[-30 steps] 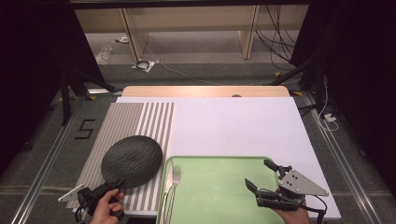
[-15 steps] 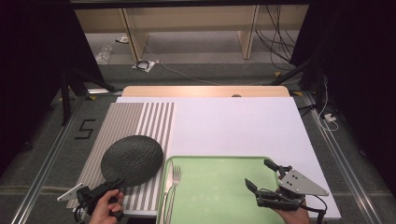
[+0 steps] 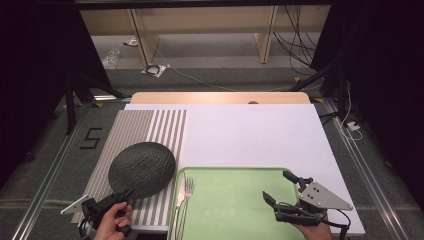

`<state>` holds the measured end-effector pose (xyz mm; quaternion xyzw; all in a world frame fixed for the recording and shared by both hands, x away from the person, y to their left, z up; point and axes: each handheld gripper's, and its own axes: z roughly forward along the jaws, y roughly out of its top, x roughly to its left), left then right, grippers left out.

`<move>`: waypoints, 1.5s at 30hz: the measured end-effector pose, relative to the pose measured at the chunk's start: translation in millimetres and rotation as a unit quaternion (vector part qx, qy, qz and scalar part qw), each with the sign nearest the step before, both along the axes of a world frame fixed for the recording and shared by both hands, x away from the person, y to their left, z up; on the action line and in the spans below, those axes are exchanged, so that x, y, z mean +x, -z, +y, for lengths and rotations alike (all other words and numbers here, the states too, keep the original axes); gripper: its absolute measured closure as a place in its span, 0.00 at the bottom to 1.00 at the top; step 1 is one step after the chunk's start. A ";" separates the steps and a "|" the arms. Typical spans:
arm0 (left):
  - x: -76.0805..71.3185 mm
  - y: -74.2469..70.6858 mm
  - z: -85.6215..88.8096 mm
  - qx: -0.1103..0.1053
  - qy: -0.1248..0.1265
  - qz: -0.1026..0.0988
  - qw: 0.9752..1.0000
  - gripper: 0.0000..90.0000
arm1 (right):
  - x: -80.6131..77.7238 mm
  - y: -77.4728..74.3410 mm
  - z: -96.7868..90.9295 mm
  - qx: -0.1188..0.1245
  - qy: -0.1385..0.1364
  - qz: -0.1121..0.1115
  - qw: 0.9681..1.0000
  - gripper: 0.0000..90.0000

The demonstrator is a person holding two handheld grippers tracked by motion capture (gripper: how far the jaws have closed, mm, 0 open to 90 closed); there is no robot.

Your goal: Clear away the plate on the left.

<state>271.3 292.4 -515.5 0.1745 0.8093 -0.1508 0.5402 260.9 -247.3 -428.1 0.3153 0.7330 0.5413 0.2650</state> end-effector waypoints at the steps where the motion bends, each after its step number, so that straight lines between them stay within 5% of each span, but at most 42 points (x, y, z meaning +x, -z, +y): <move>1: 0.1 -0.4 -0.6 0.001 0.000 -0.001 1.000 0.94 | 0.1 0.1 0.2 0.001 0.000 -0.001 1.000 0.16; 28: -2.8 -11.2 -17.8 -0.004 0.043 -0.016 0.999 0.94 | 0.8 0.4 -1.3 0.001 0.003 0.001 1.000 0.16; 45: 5.3 -20.5 -47.0 0.001 0.102 -0.025 0.994 0.94 | 0.7 1.0 0.5 0.000 0.004 0.001 1.000 0.16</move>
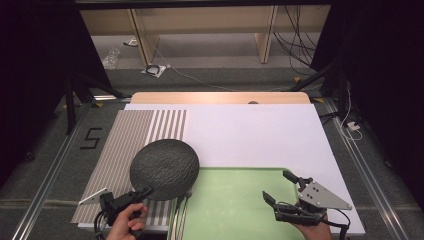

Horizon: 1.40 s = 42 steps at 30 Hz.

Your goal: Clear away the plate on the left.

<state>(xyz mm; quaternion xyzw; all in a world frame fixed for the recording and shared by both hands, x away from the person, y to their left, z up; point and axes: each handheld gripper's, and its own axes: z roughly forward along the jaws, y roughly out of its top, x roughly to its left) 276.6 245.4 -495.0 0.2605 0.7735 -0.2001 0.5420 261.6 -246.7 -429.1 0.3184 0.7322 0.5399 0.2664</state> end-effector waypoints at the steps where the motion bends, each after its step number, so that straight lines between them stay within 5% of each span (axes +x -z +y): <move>1: 1.0 -0.6 -2.4 0.000 0.003 0.000 1.000 0.94 | -0.1 0.0 0.0 0.000 0.000 -0.001 1.000 0.16; 14: 6.4 -2.3 -26.0 -0.005 0.052 0.001 0.999 0.94 | 0.8 0.6 -0.7 0.001 0.000 -0.001 1.000 0.16; 42: 14.1 2.3 -73.1 0.004 0.155 0.006 0.988 0.94 | 0.8 0.8 -1.4 0.002 0.003 0.000 1.000 0.16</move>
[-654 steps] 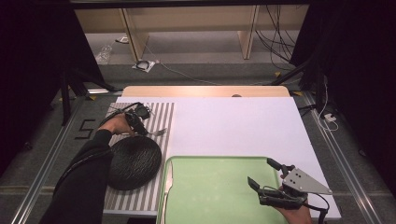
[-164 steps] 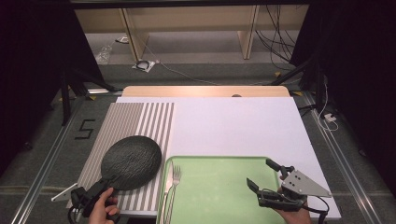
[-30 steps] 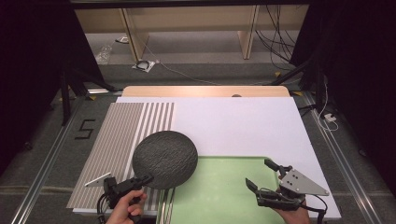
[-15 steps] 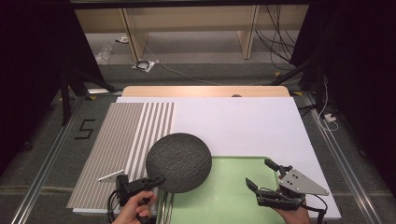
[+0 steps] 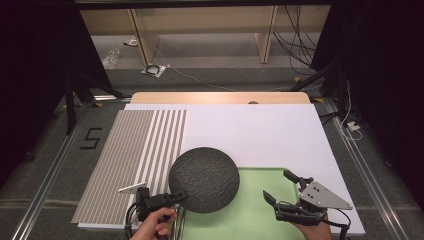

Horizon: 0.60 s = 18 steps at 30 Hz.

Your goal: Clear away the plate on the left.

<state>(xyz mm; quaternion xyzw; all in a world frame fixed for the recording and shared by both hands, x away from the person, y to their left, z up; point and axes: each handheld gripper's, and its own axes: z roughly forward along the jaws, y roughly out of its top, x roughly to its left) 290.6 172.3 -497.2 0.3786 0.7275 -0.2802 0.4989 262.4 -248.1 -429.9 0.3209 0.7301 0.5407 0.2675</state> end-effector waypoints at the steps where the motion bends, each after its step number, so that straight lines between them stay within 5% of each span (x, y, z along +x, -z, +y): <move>1: 0.1 0.0 -1.3 0.000 0.004 0.000 1.000 0.94 | -0.1 0.0 0.0 0.000 0.000 0.000 1.000 0.16; 18: 4.4 2.9 -24.5 -0.004 0.088 -0.004 0.996 0.94 | -0.2 -0.5 -0.7 0.000 -0.001 -0.001 1.000 0.16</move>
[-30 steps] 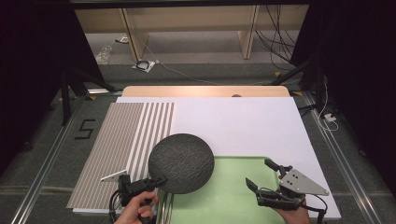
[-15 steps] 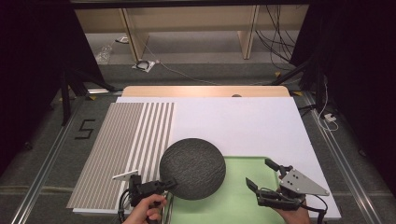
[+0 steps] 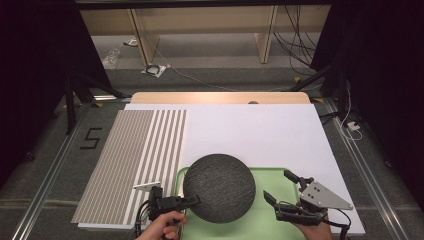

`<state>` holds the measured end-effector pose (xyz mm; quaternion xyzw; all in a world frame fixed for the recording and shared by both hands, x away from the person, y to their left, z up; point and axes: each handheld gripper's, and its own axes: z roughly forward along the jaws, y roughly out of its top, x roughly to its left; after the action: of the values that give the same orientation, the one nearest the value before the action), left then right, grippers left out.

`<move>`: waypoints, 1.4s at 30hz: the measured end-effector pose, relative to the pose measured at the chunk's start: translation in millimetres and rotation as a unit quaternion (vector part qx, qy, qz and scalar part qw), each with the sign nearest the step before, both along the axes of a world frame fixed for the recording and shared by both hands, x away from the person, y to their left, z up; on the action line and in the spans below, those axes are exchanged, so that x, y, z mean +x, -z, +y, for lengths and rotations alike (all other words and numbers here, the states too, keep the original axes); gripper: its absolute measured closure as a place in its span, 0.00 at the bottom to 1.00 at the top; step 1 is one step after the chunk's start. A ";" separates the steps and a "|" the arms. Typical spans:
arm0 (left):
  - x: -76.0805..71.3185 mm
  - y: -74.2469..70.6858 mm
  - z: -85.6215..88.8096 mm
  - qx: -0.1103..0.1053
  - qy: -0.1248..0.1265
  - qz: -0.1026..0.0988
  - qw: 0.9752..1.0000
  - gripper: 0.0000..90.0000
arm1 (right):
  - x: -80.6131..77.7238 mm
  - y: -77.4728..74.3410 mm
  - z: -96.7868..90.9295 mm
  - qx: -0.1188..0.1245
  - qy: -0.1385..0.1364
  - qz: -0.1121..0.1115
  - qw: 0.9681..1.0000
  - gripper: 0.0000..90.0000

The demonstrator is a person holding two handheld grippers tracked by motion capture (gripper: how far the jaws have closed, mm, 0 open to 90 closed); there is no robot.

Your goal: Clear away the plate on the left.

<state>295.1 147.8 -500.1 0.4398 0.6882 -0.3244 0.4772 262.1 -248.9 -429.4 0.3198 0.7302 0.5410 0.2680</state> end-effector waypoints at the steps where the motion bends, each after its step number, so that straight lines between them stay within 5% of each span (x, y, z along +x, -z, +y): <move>1: 0.2 0.1 -0.9 -0.001 0.000 0.001 1.000 0.94 | 0.0 0.0 0.0 0.000 0.000 0.000 1.000 0.16; 42: -13.4 13.8 -26.5 0.022 0.062 0.011 0.998 0.94 | -0.2 -0.2 -0.2 0.002 0.001 -0.002 1.000 0.16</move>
<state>281.6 121.3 -513.9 0.4883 0.6719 -0.3431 0.4386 261.9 -249.1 -429.2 0.3197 0.7283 0.5429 0.2694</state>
